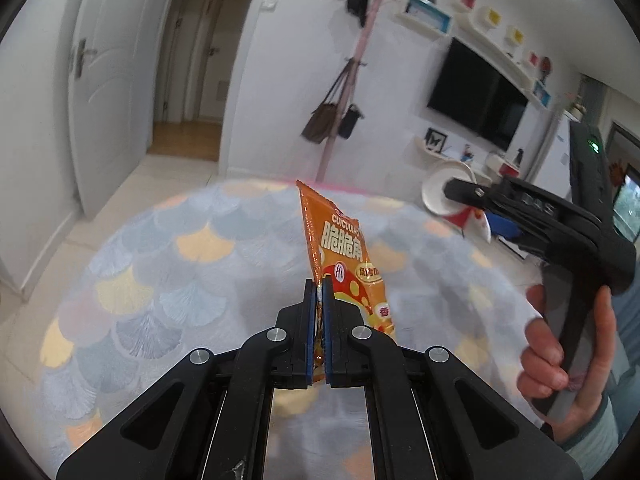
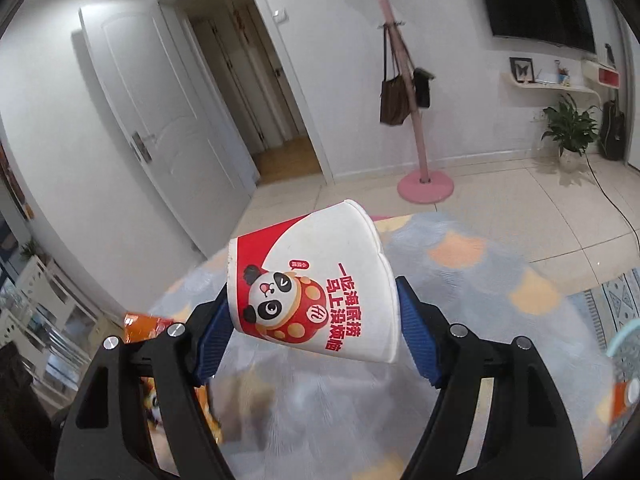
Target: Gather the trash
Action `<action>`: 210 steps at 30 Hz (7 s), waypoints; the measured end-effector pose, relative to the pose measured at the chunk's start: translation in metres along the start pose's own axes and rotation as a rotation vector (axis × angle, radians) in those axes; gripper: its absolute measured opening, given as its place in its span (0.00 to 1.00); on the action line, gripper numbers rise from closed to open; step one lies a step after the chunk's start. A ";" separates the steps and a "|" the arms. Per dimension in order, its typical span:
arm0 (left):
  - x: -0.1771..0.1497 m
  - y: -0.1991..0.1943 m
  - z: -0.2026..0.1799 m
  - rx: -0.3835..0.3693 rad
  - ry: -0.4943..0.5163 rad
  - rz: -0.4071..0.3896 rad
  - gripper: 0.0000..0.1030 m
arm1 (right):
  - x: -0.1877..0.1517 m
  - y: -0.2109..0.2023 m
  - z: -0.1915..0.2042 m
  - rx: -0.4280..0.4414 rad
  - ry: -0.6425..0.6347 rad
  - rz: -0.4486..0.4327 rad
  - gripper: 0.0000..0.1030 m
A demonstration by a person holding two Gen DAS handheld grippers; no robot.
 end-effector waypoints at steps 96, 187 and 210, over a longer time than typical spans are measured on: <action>-0.101 -0.091 -0.210 -0.196 0.310 -0.310 0.93 | -0.178 -0.356 -0.117 -0.748 0.057 -0.376 0.81; -0.099 -0.085 -0.199 -0.149 0.291 -0.273 0.93 | -0.191 -0.327 -0.134 -0.777 0.035 -0.307 0.80; -0.097 -0.084 -0.196 -0.125 0.277 -0.257 0.93 | -0.190 -0.321 -0.134 -0.776 0.032 -0.297 0.80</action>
Point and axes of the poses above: each gripper's, at about its wrist camera, not at the fingertips, and y roughly the way its jaws point, z to its left, x to its top, the point moved 10 cm from there along y, roughly the way its jaws point, and after that the axes turned 9 degrees about x, right-handed, at the moved point
